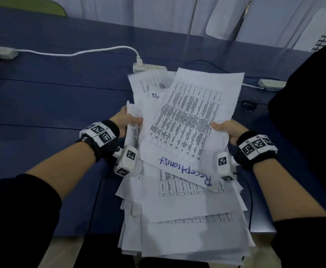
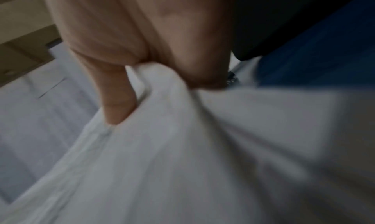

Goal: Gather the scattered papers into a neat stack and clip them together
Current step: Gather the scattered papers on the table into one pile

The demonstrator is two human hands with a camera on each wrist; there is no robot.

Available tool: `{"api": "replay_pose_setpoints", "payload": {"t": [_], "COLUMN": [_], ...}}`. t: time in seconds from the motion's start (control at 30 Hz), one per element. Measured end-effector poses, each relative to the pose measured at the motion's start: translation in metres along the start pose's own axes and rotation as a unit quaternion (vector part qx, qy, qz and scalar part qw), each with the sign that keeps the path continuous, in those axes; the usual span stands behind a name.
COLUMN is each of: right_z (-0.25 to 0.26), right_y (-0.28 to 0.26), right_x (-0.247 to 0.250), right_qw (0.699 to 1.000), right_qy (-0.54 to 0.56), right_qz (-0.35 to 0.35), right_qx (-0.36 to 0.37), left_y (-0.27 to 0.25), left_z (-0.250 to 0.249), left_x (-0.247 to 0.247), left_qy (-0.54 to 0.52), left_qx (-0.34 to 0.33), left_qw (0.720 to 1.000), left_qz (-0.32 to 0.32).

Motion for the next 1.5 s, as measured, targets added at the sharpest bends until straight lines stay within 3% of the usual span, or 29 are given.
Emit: {"api": "replay_pose_setpoints", "payload": {"t": [0.1, 0.2, 0.37, 0.5, 0.6, 0.7, 0.8, 0.9, 1.03, 1.1, 1.23, 1.37, 1.43, 1.5], "right_z": [-0.008, -0.007, -0.004, -0.003, -0.004, -0.005, -0.003, -0.001, 0.000, 0.000, 0.001, 0.001, 0.001, 0.000], "right_y": [0.005, 0.001, 0.006, -0.004, -0.010, 0.000, 0.002, -0.004, -0.008, -0.004, 0.003, -0.005, -0.010, -0.007], "right_x": [0.011, 0.009, 0.001, 0.002, 0.002, -0.004, -0.008, -0.007, -0.012, -0.015, -0.017, -0.022, -0.020, -0.021], "right_qw": [0.998, 0.995, 0.996, 0.983, 0.968, 0.982, 0.988, 0.975, 0.955, 0.963, 0.980, 0.975, 0.956, 0.953], "right_qy": [0.050, 0.090, 0.087, 0.165, 0.209, 0.164, 0.139, 0.205, 0.271, 0.247, 0.197, 0.213, 0.273, 0.279], "right_qz": [0.021, 0.031, 0.015, 0.080, 0.136, 0.095, 0.065, 0.077, 0.114, 0.103, 0.035, 0.056, 0.102, 0.114], "right_qx": [-0.022, -0.030, -0.005, 0.009, 0.013, 0.025, 0.026, 0.024, 0.034, 0.030, 0.014, 0.031, 0.040, 0.033], "left_y": [0.027, 0.021, -0.005, -0.006, 0.008, 0.023, -0.002, -0.010, -0.001, -0.003, -0.022, -0.030, -0.026, -0.021], "left_z": [0.009, 0.002, -0.002, -0.004, 0.003, 0.008, -0.004, -0.005, -0.003, -0.009, -0.021, -0.023, -0.025, -0.023], "left_x": [0.020, 0.025, 0.009, 0.019, 0.029, 0.034, 0.020, 0.023, 0.020, 0.014, 0.012, 0.017, 0.017, 0.016], "left_qy": [-0.036, -0.089, 0.033, 0.002, -0.011, 0.039, 0.041, -0.029, 0.001, -0.015, -0.028, -0.029, -0.060, -0.041], "left_qx": [0.028, 0.064, 0.044, 0.018, 0.073, 0.086, 0.057, -0.009, -0.010, -0.025, -0.027, -0.030, -0.018, 0.014], "left_qw": [0.999, 0.994, 0.997, 0.999, 0.997, 0.995, 0.996, 0.995, 0.999, 0.997, 0.982, 0.967, 0.977, 0.993], "left_qz": [-0.021, -0.013, 0.055, 0.048, 0.024, 0.020, 0.056, 0.097, 0.040, 0.068, 0.187, 0.253, 0.205, 0.114]}}
Point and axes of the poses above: each hand's wrist, its own y-axis towards the middle knuckle, its own x-axis out of the back of the hand, z = x × y, the point moved 2 cm from there along y, towards the middle knuckle, and after that the axes turned 6 degrees about x, right-handed, at the moved point
